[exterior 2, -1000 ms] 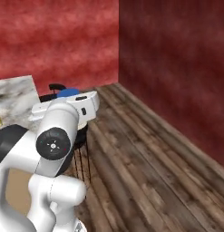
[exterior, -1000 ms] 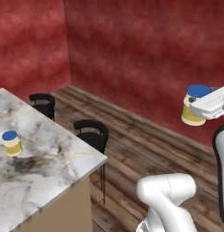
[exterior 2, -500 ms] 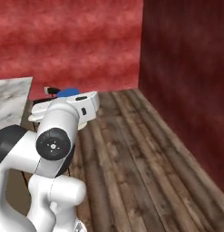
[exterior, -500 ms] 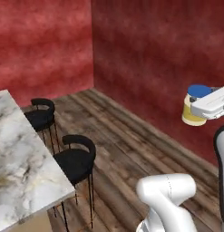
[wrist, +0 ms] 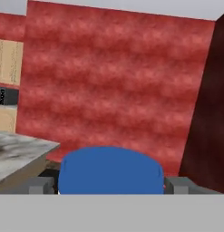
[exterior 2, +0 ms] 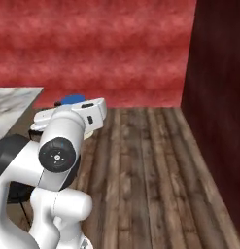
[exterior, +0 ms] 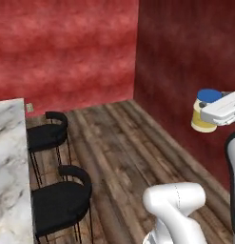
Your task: The dining table condiment station is running low on mayonnaise. Refill the condiment station by opening the cabinet and taking the mayonnaise from the cabinet and placing it on the dining table.
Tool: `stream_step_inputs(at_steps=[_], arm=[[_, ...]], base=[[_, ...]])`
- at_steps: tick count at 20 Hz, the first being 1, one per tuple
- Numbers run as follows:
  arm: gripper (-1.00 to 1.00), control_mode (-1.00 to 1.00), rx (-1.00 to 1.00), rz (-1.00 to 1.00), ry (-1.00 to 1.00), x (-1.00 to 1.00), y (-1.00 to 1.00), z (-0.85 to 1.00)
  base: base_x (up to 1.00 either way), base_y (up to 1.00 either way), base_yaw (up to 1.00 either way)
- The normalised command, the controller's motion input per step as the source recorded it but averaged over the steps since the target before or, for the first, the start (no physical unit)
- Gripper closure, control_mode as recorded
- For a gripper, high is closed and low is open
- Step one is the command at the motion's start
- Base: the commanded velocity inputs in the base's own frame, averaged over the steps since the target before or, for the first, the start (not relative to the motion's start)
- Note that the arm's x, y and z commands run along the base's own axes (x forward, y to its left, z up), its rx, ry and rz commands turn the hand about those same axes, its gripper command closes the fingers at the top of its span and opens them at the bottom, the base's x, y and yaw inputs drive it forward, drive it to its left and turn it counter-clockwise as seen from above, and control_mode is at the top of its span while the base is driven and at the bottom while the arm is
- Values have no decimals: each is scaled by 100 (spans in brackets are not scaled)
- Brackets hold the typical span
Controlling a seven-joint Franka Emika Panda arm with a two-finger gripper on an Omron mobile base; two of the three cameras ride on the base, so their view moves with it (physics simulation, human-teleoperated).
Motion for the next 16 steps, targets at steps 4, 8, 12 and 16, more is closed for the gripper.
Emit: stream_step_inputs(at_steps=[4,8,12,16], arm=[[100,100,0,0,0,0,0,0],[100,100,0,0,0,0,0,0],[100,100,0,0,0,0,0,0],[100,100,0,0,0,0,0,0]], base=[[89,-69,43],[88,-69,44],[92,-66,45],[99,-47,51]])
